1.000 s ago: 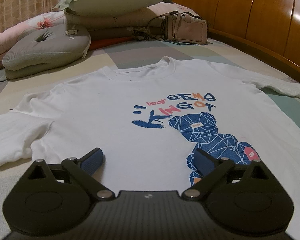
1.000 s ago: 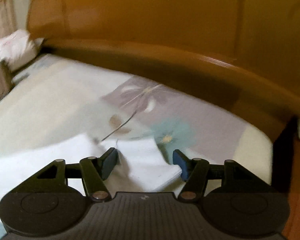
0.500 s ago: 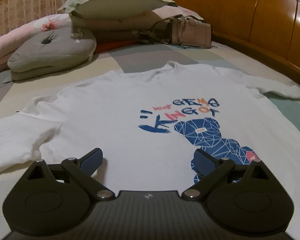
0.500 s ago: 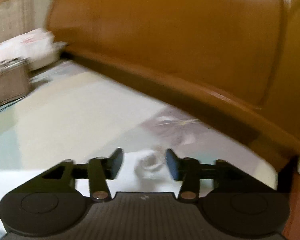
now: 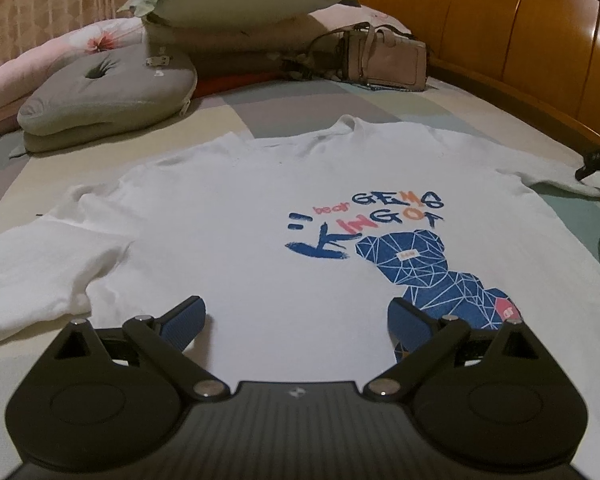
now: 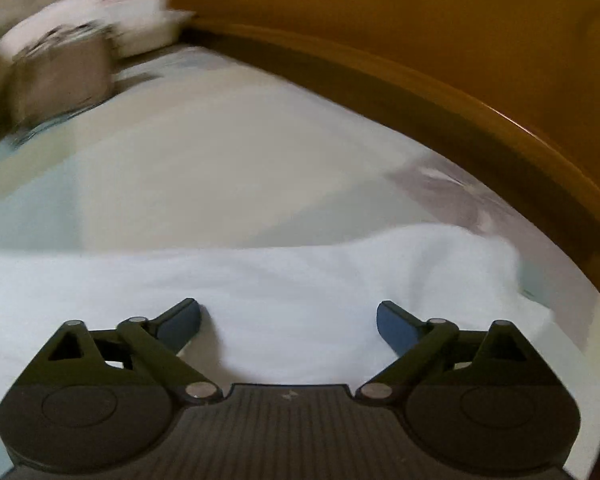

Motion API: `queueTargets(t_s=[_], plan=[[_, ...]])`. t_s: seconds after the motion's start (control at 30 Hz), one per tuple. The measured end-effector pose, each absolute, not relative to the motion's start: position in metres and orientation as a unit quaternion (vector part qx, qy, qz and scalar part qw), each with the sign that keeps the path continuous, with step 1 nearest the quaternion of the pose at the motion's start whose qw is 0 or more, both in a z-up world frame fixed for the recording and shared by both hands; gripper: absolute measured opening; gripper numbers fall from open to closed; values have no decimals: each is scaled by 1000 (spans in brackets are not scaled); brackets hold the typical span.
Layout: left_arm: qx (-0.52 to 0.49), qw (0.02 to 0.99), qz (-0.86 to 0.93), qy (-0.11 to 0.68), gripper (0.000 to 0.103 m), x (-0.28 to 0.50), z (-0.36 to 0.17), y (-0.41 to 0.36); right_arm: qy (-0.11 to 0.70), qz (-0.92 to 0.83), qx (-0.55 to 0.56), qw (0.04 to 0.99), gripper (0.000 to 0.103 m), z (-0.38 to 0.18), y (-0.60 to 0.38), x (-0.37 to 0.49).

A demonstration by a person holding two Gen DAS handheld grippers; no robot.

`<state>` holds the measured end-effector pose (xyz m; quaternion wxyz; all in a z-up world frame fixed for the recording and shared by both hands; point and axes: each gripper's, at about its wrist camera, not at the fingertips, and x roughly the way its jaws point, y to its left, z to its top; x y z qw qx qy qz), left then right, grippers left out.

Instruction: Fold clothes

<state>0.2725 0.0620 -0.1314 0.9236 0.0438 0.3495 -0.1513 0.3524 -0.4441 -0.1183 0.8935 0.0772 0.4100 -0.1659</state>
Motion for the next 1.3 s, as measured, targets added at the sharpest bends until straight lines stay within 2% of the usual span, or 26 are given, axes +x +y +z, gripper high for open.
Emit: queueTargets(t_s=[0.27,0.5,0.6,0.7,0.8,0.97,1.1,1.3], plan=[[62,918,-177,350,98,265,-127,56,442,-71,106,888,100,-80,-371,372],[64,918,-182,346,98,264,-124,58,491,-60,71,866,101,-99,-284,428],[62,918,-178,348,98,266,-126,61,510,-89,78,852,101,-121,-284,457],[64,919,-170,351,98,269,-128,63,479,-114,56,869,103,-130,-282,479],[65,918,-165,355,98,271,-130,64,447,-127,60,884,103,-134,-291,504],[65,919,-160,353,98,271,-130,65,433,-111,89,890,103,-119,-302,494],[64,921,-167,346,98,267,-127,63,470,-93,58,876,103,-101,-291,461],[63,922,-173,340,98,265,-125,62,511,-106,75,850,103,-124,-302,453]])
